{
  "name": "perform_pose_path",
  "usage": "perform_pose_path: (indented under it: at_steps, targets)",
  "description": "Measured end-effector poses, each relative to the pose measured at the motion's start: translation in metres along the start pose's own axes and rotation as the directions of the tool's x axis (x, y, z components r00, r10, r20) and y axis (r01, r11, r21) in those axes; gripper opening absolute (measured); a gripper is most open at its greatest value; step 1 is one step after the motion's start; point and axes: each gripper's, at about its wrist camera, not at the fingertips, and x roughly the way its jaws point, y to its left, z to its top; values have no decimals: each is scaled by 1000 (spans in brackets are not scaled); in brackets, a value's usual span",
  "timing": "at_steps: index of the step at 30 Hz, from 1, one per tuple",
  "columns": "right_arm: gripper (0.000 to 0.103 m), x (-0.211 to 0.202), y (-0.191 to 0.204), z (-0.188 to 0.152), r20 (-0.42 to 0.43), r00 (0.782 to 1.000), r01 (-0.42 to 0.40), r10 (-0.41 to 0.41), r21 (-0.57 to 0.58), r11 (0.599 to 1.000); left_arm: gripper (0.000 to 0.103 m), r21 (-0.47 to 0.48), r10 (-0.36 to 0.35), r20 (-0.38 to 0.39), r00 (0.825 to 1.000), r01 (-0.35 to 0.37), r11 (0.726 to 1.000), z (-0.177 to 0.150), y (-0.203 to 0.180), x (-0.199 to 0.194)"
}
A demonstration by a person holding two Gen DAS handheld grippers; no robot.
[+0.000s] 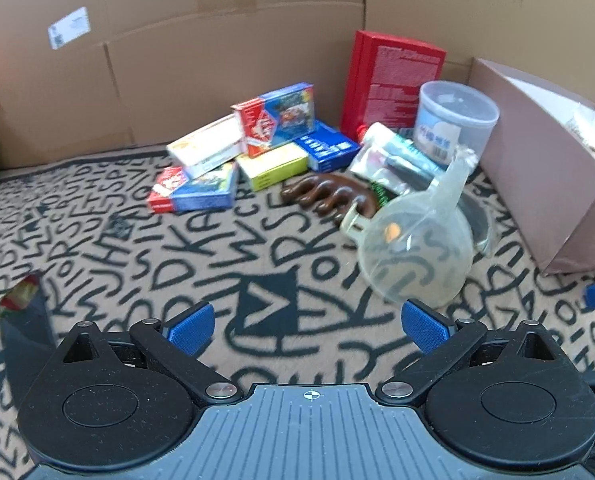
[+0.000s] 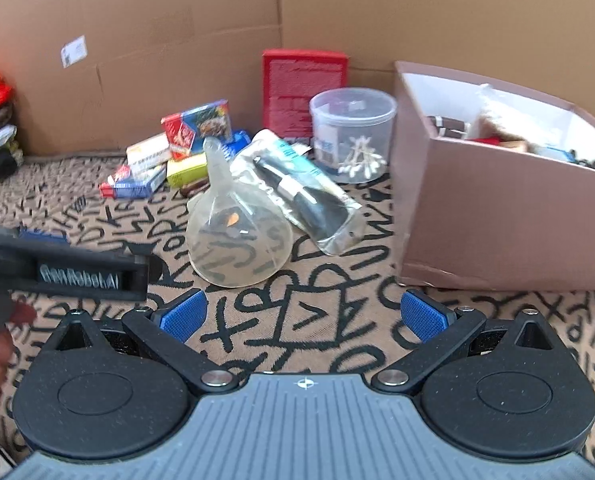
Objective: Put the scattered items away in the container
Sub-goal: 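Close the left gripper on the clear funnel rim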
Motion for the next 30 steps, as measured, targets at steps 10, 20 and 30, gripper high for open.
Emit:
perform_pose_path:
  at_steps: [10,20,30]
  targets:
    - [101,38,12,8,12,998,-55,57,-121,991,92,34,-164,-3,986,164,986,27,-13,26]
    - [92,73,14,18,-19,985,-172,171,-124,977,79,71,-309,-30,950,311,948,43,-25,50]
    - [94,78,15,17,-30,984,-177,175,-138,974,85,71,-335,-54,941,338,938,40,-23,71]
